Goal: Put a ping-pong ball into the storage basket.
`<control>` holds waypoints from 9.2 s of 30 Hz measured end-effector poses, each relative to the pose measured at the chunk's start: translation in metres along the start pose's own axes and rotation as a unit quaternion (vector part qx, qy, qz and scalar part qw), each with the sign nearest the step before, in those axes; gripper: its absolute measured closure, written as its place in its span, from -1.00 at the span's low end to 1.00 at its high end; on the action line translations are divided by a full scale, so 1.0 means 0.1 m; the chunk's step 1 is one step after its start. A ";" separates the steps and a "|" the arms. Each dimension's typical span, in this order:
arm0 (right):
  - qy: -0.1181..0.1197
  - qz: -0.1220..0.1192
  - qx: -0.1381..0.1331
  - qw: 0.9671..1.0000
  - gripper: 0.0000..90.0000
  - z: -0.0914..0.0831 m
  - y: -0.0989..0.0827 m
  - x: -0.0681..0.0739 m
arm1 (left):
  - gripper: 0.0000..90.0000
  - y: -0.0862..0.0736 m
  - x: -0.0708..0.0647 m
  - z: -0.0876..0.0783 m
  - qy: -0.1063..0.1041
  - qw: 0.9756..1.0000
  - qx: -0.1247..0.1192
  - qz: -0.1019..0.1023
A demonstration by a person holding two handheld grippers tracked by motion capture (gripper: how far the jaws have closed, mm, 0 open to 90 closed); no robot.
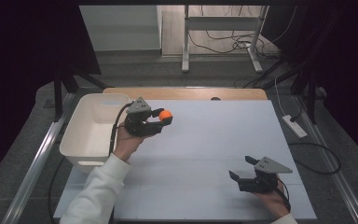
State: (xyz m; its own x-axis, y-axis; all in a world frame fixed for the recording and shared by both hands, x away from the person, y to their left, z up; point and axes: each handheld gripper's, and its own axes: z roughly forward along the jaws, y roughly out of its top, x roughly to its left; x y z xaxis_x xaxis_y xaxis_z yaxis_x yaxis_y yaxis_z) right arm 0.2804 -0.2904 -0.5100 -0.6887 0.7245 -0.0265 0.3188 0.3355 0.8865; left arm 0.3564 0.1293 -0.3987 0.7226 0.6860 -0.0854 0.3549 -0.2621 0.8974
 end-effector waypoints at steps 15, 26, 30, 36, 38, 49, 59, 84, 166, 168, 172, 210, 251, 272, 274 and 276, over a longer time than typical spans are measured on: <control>-0.002 0.001 0.000 1.000 -0.72 -0.01 0.00 0.00 | 0.13 0.00 0.08 -0.14 0.015 1.000 -0.004 -0.010; -0.003 0.000 0.000 1.000 -0.72 -0.01 0.00 0.00 | 0.13 -0.01 0.12 -0.27 0.026 1.000 -0.010 -0.012; -0.003 0.000 0.000 1.000 -0.72 -0.01 0.00 0.00 | 0.13 -0.01 0.14 -0.31 0.033 0.999 -0.011 -0.013; -0.002 0.000 -0.001 1.000 -0.72 0.00 0.00 0.00 | 0.13 -0.03 0.19 -0.38 0.041 0.999 -0.015 -0.018; -0.002 -0.001 -0.001 1.000 -0.72 0.00 0.00 0.00 | 0.13 -0.03 0.21 -0.41 0.044 0.999 -0.016 -0.020; -0.005 -0.001 -0.004 1.000 -0.72 -0.01 0.00 0.00 | 0.13 -0.06 0.31 -0.54 0.060 0.998 -0.019 -0.026; -0.009 -0.002 -0.004 1.000 -0.72 0.00 0.01 0.01 | 0.13 -0.07 0.37 -0.64 0.074 0.997 -0.021 -0.030; -0.008 -0.003 -0.003 1.000 -0.72 0.00 0.01 0.01 | 0.13 -0.15 0.60 -0.82 0.111 0.992 -0.022 -0.059; -0.007 -0.009 -0.001 1.000 -0.72 0.01 0.01 0.02 | -0.55 -0.23 0.91 -0.83 0.136 0.985 0.014 -0.109; -0.005 -0.008 -0.002 1.000 -0.72 0.02 0.01 0.02 | -0.56 -0.22 0.86 -0.85 0.128 0.986 0.007 -0.105; -0.006 -0.009 0.000 1.000 -0.72 0.03 0.01 0.02 | -0.57 -0.20 0.78 -0.89 0.102 0.990 -0.007 -0.100; -0.003 -0.015 0.005 1.000 -0.72 0.03 0.01 0.04 | -0.57 -0.29 -0.01 -0.81 -0.042 0.996 -0.048 -0.058; -0.004 -0.014 0.006 1.000 -0.72 0.01 0.00 0.06 | -0.56 -1.20 -0.58 -0.48 -0.058 0.998 0.014 0.008; 0.009 -0.016 0.013 1.000 -0.72 0.04 -0.02 0.09 | -0.55 -1.70 -0.39 -0.61 -0.034 0.999 0.031 -0.021; 0.009 -0.016 0.013 1.000 -0.72 0.04 -0.02 0.09 | -0.54 -1.71 -0.38 -0.61 -0.033 0.999 0.030 -0.023; 0.009 -0.018 0.014 1.000 -0.72 0.03 -0.01 0.10 | -0.54 -1.71 -0.38 -0.62 -0.032 0.999 0.030 -0.022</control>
State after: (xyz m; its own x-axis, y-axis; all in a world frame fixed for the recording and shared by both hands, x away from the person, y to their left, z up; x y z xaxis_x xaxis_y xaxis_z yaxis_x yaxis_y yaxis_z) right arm 0.2754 -0.2818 -0.5131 -0.7121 0.7002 -0.0500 0.3106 0.3782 0.8720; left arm 0.2318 0.1899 -0.5221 0.7414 0.6534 -0.1529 0.4202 -0.2744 0.8650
